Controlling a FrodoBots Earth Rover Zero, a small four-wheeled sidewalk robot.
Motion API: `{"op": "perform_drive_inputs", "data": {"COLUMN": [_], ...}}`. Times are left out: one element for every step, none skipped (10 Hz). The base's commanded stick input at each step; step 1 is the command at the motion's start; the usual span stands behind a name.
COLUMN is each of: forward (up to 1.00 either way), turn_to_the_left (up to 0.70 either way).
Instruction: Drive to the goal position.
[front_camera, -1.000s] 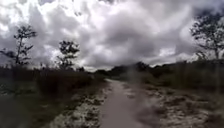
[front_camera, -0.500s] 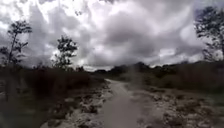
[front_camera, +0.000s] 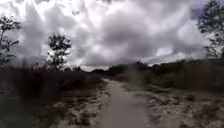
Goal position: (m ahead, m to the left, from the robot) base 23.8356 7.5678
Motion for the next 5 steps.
{"op": "perform_drive_inputs", "data": {"forward": [0.69, 0.69, 0.69, 0.69, 0.69], "turn_to_the_left": [0.01, 0.01, 0.01, 0.01, 0.01]}}
